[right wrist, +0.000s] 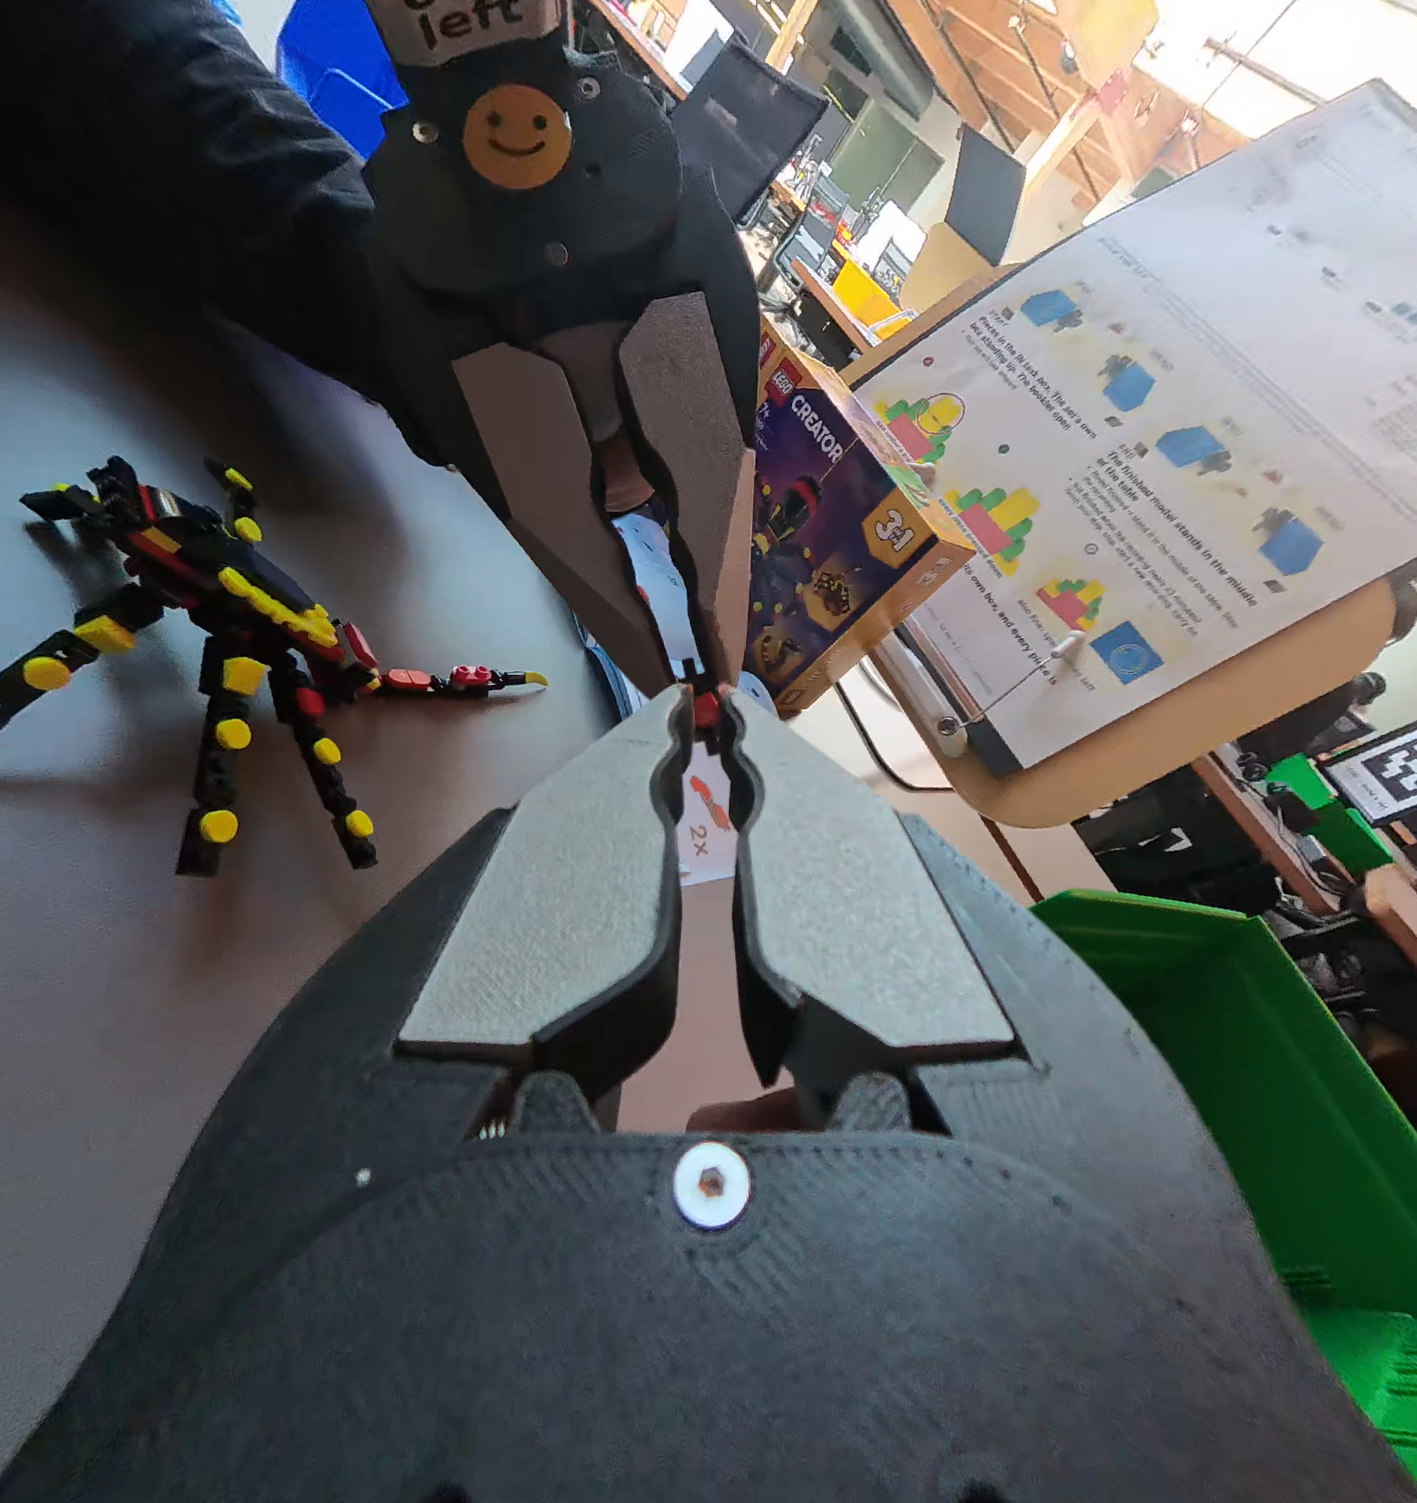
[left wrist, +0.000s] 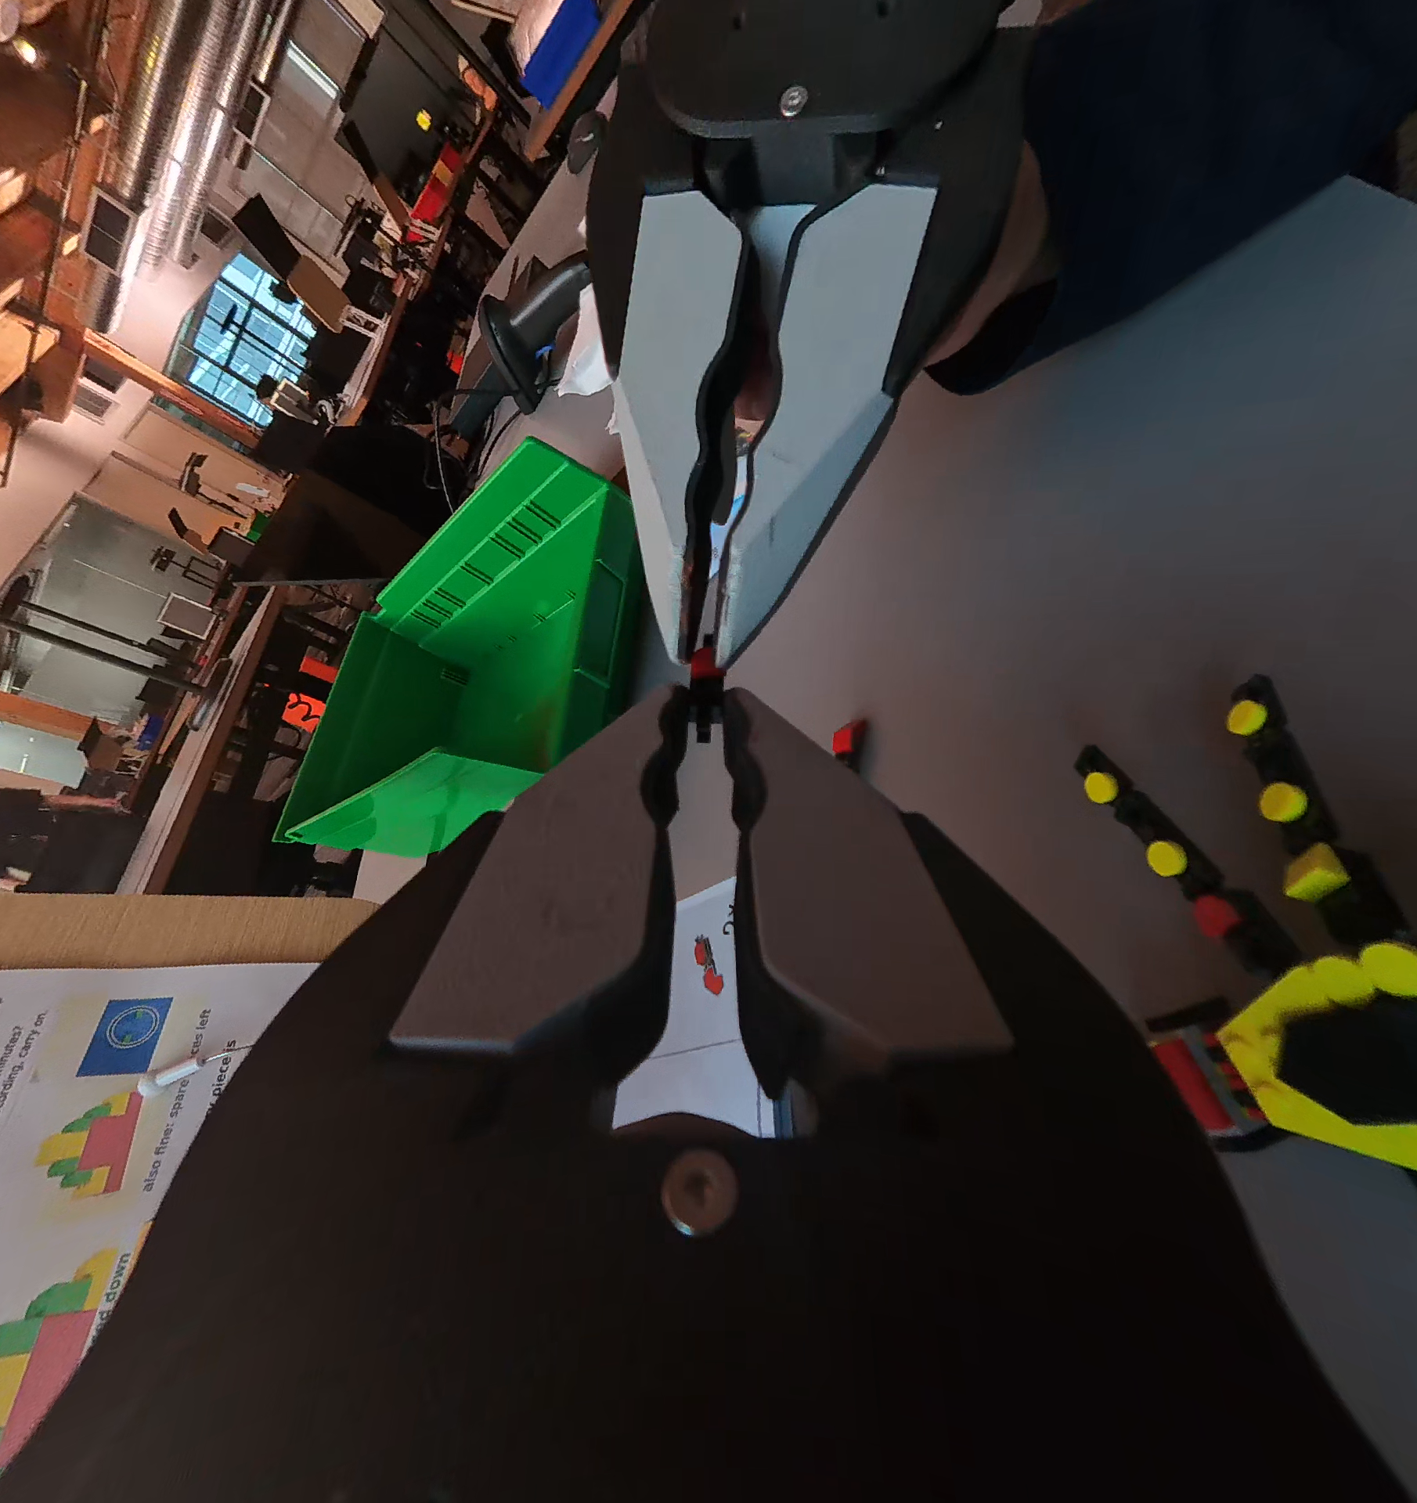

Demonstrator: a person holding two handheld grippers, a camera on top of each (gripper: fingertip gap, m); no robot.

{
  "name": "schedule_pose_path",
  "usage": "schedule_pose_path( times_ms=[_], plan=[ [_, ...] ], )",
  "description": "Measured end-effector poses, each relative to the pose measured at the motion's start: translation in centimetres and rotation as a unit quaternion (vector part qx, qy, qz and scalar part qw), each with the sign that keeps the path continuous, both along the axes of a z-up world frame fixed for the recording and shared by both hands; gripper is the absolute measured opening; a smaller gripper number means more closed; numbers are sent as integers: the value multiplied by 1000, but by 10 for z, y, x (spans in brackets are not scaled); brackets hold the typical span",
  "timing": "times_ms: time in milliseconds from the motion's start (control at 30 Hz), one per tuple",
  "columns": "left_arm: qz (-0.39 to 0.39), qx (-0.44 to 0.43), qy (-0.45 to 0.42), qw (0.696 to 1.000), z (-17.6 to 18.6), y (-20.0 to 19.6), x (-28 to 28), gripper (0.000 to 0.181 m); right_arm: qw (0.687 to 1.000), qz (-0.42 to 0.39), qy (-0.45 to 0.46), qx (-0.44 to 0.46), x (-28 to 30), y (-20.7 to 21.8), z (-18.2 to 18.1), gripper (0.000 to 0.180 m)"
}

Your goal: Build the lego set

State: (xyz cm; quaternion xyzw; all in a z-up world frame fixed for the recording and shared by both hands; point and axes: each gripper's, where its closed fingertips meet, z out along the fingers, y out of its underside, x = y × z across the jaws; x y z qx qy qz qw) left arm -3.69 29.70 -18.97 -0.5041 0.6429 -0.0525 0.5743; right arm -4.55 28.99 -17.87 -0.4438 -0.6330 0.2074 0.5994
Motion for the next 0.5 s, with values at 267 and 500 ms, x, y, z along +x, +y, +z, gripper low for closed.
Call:
schedule_pose_path(
  times_ms=[267, 500],
  plan=[
    [-8, -14, 5, 1000, -2, -3, 2, 6, 999, 15, -22, 23, 2, -4, -4, 6],
    [-16, -35, -1, 999, -2, -5, 3, 6, 999, 13, -33, 35, 2, -3, -7, 7]
  ],
)
